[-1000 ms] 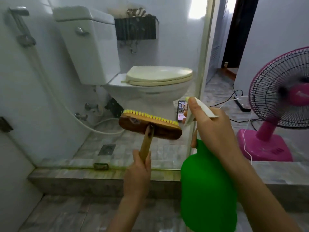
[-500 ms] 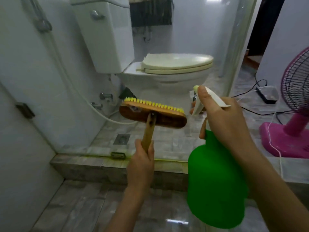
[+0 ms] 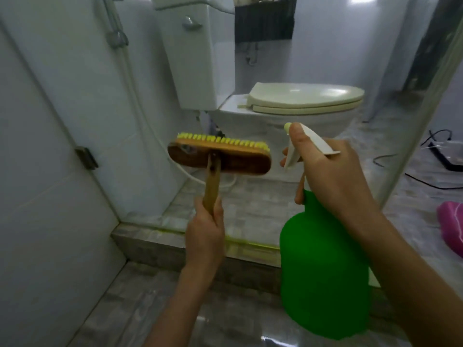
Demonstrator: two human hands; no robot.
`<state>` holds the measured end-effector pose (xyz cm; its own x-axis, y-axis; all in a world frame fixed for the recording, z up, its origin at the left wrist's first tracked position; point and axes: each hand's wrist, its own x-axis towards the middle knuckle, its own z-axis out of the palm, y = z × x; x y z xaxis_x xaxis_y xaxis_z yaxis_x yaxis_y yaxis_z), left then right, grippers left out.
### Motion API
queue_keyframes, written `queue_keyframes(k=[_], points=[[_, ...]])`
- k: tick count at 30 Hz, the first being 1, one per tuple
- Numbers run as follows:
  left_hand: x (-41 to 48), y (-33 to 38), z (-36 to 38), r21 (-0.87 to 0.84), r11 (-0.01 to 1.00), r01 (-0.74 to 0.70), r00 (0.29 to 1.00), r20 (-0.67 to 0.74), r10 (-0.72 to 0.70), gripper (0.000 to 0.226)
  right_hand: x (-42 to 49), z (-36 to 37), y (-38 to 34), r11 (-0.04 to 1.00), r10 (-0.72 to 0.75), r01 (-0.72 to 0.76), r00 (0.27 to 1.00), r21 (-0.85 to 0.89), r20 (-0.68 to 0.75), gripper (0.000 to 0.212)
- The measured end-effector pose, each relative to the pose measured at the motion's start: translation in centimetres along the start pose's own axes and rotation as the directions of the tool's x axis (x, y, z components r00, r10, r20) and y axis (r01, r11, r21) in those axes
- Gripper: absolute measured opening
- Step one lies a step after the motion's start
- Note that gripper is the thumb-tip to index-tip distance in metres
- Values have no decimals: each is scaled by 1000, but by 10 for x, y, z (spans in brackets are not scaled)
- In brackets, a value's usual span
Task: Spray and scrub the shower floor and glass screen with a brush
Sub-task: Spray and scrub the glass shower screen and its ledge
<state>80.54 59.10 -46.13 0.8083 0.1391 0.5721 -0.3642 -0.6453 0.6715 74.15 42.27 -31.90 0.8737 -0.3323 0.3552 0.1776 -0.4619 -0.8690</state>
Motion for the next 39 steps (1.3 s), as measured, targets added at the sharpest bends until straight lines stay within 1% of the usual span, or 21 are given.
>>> queue_keyframes(k=[2,4,6,8,10,12,14,17,19,21,24,25,26,28,30,32,34,35,36,38,39], points=[[38,10,-15,-75,996,-42,996,-85,35,31,5,12,-8,1000,-21,21,1000,8,11,61],[52,-1,-20,-117,992,-42,992,-123,27,30,7,23,-12,999,-44,44,999,25,19,62],[32,-27,-15,-125,992,22,995,-98,-35,37,7,33,-15,999,-50,50,998,18,35,63],[4,-52,-11,-116,988,100,995,-9,-101,45,9,42,-21,999,-50,50,997,18,50,63],[0,-70,-21,-63,991,119,993,22,-118,49,16,57,-36,999,-42,41,995,24,85,61],[29,-68,-38,-41,998,54,999,1,-54,46,26,66,-55,998,-51,46,994,46,101,59],[77,-52,-61,-46,999,-20,997,-77,16,38,35,74,-77,996,-87,84,993,38,85,59],[148,-33,-97,-123,991,-46,986,-167,25,26,48,86,-107,990,-138,135,987,40,80,61],[164,-43,-110,-100,992,-83,978,-198,62,30,52,95,-118,988,-150,147,986,37,72,62],[149,-70,-112,-27,995,-91,987,-133,87,34,50,101,-122,989,-144,141,988,53,55,64],[113,-99,-120,115,990,-79,995,64,72,31,45,113,-121,990,-112,105,991,93,73,63],[110,-98,-125,151,984,-91,993,91,77,30,45,115,-120,991,-99,91,992,100,81,62],[119,-94,-133,162,980,-116,991,85,103,30,46,120,-123,990,-94,85,992,115,78,62],[150,-74,-148,91,985,-147,989,3,147,31,48,126,-131,984,-103,94,993,148,55,59],[192,-49,-165,-7,991,-137,988,-74,136,31,48,132,-137,977,-112,106,994,186,20,54],[216,-40,-170,-85,987,-134,981,-151,121,31,45,140,-138,970,-100,96,995,223,5,54],[202,-57,-159,-166,983,-75,983,-179,45,32,37,150,-134,976,-83,77,996,204,19,58],[182,-75,-149,-204,979,-25,987,-160,-8,35,32,155,-132,981,-77,70,997,182,31,60],[154,-97,-138,-195,980,39,991,-120,-63,41,28,159,-129,984,-72,62,996,165,52,61],[103,-138,-123,-36,986,160,986,-34,-161,56,25,167,-124,989,-56,41,994,143,99,61],[89,-151,-121,36,983,182,983,-21,-181,58,24,170,-121,991,-43,28,992,134,116,61]])
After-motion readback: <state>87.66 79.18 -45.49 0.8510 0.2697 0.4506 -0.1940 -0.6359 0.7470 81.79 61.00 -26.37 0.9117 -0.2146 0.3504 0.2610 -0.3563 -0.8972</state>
